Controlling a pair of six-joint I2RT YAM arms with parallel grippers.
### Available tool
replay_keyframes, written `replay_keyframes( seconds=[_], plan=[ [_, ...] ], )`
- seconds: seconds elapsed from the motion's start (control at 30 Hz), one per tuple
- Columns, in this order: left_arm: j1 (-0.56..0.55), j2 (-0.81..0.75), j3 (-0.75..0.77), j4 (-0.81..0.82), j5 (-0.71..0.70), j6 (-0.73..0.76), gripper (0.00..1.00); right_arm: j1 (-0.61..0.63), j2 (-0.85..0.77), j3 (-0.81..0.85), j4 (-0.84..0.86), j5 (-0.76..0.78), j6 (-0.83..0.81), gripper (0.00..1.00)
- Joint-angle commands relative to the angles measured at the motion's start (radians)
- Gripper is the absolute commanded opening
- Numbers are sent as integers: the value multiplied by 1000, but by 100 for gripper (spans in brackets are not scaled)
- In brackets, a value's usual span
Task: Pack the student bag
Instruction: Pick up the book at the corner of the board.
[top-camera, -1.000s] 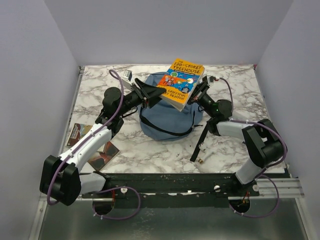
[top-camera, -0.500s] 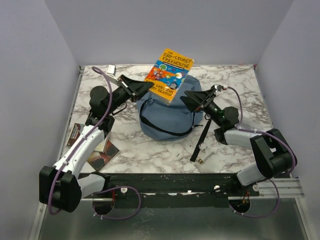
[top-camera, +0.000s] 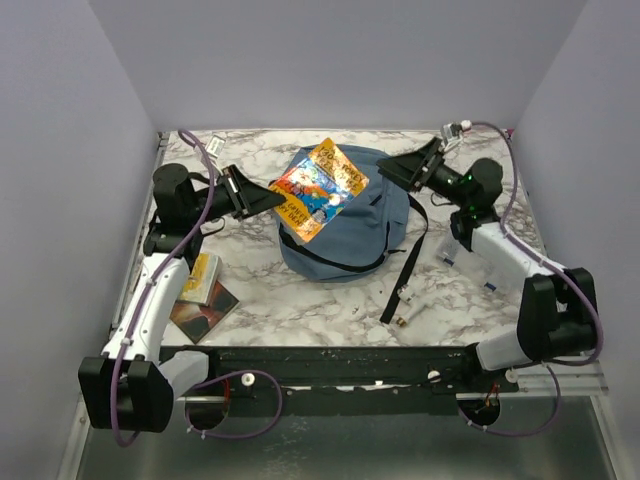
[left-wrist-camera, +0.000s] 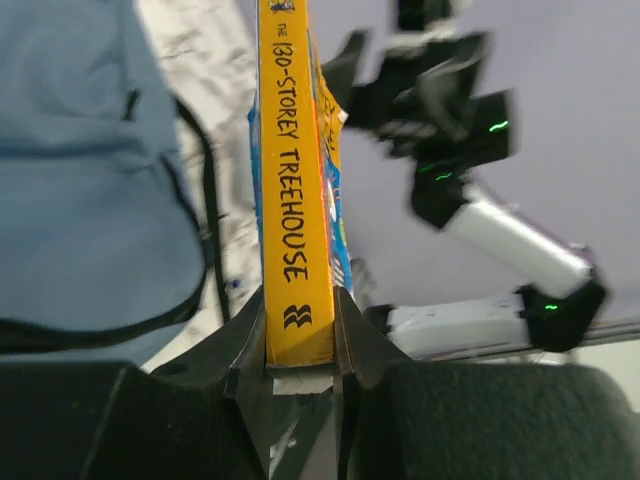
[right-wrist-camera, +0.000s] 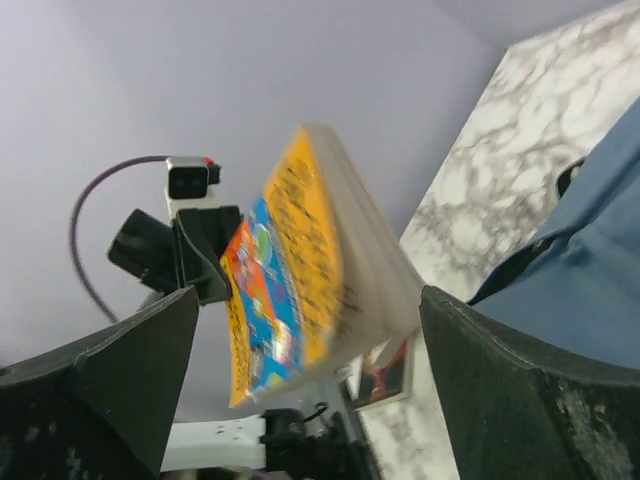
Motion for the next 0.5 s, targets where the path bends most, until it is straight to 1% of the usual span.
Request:
replay_keyframes(
  seconds=[0.0,0.03,0.1,0.13,0.23,0.37,0.47],
  plan=[
    [-13,-63,169,-584,-76,568,0,2,-110,240,-614,11,-520,97],
    [-14,-63,183,-634,-68,615,0,3,-109,287,-671,17,-577,97],
    [-29,-64,185,-659,-30,651,0,5,-81,359,-731,-29,-640,100],
    [-50,-65,180,-655,-15,652,0,8,-60,395,-756,-67,-658,100],
    [-145,-56,182,-654,9,678,0,45,-9,457,-829,-120,-707,100],
    [-243,-69,196,-671,26,746,0,74,-3,442,-796,-199,-729,100],
    [-271,-77,211,-677,68,783,0,78,-37,383,-765,-279,-724,100]
  ],
)
